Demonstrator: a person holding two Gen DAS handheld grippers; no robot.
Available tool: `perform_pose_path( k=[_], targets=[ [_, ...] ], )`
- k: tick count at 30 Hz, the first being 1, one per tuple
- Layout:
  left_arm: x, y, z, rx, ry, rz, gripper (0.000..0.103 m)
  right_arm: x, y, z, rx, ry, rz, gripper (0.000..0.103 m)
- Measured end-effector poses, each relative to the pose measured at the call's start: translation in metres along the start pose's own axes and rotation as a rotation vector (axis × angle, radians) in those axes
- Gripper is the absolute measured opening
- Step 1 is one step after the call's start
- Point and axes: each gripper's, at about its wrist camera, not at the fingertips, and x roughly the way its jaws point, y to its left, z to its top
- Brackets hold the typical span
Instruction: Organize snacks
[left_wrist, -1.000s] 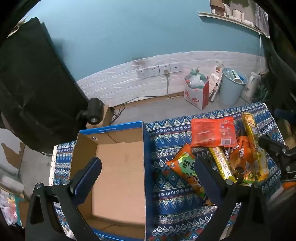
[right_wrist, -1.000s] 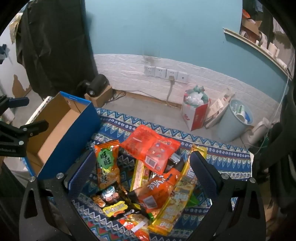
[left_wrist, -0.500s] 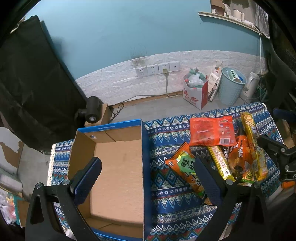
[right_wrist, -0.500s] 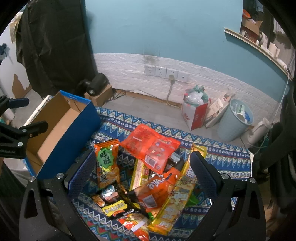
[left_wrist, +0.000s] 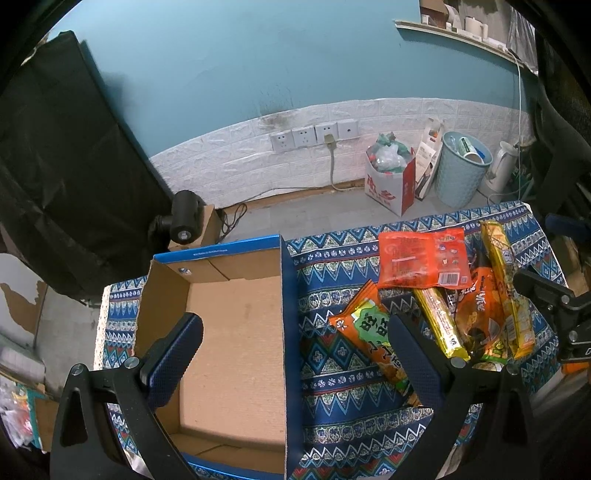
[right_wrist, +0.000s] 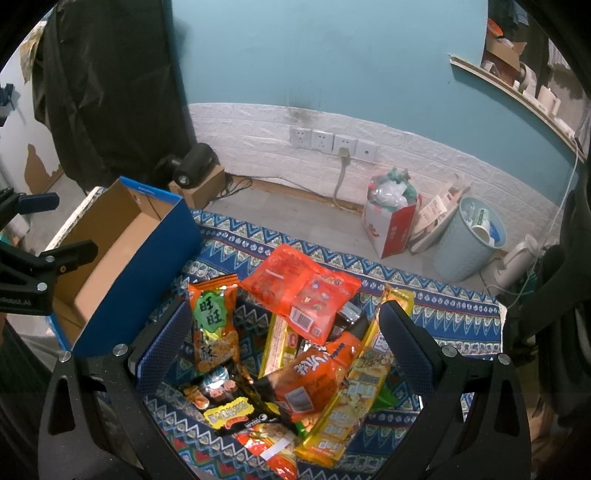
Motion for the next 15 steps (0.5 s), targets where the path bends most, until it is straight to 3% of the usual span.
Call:
perform_pose_path(
  k=[15],
  targets=[
    [0.0004, -0.0017, -0.0009, 0.002, 0.006, -0.002, 0.101, 0.0008, 0.0000, -0.0047, -0.003, 0.004, 0.003, 0.100]
  ],
)
